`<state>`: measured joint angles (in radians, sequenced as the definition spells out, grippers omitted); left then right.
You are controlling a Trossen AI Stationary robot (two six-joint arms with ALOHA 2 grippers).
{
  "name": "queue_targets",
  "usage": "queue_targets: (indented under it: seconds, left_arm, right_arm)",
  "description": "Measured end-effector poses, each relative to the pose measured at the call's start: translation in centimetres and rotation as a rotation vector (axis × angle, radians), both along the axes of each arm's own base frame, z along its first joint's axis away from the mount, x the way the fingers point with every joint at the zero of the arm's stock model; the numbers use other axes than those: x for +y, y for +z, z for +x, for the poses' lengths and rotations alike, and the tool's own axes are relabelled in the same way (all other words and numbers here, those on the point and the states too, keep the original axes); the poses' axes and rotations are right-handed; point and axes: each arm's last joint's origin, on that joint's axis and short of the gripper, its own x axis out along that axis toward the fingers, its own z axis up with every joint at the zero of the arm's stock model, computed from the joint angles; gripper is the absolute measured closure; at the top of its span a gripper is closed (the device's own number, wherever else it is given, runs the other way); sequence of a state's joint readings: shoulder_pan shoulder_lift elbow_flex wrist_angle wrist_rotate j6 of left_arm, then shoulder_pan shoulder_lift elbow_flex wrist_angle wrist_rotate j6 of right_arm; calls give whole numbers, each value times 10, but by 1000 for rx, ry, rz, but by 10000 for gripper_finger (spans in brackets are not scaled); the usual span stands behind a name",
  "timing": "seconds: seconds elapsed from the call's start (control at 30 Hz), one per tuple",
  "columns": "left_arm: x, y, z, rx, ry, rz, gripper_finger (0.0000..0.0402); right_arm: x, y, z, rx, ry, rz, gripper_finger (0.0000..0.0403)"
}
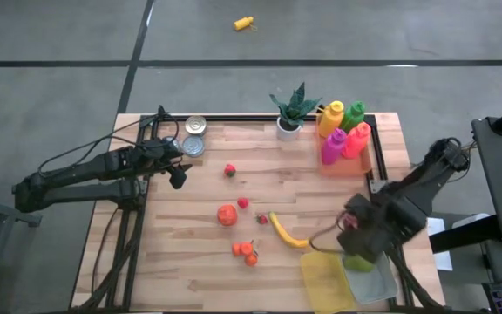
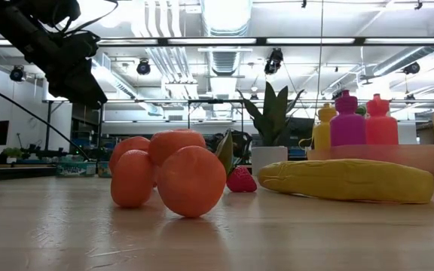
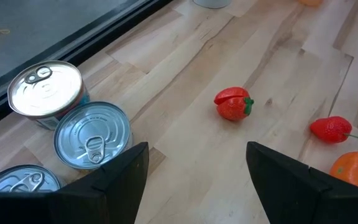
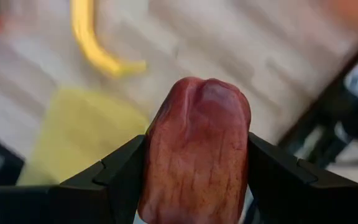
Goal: Pick & Place Food Item
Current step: Put the red apple into the gray bin
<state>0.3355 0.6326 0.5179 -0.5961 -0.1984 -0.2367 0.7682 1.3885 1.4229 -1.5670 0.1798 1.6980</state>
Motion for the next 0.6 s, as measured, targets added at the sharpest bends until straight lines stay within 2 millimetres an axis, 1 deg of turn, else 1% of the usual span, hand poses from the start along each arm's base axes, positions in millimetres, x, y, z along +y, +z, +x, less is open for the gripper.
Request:
queue_targets:
  seconds: [0.2,0.33,0.47,0.6]
  left_arm:
    - [0,0,0,0,0,0,126]
    - [0,0,0,0,0,0,126]
    - [0,0,0,0,0,0,126]
    - [0,0,0,0,0,0,126]
  right_arm:
    - [29,-12,-23,12,-10,7,168]
    - [47,-21,-35,-11,-21,42,168]
    - [68,-35,-43,-41,-77,109,168]
    - [86,-54,-47,-47,-72,133,168]
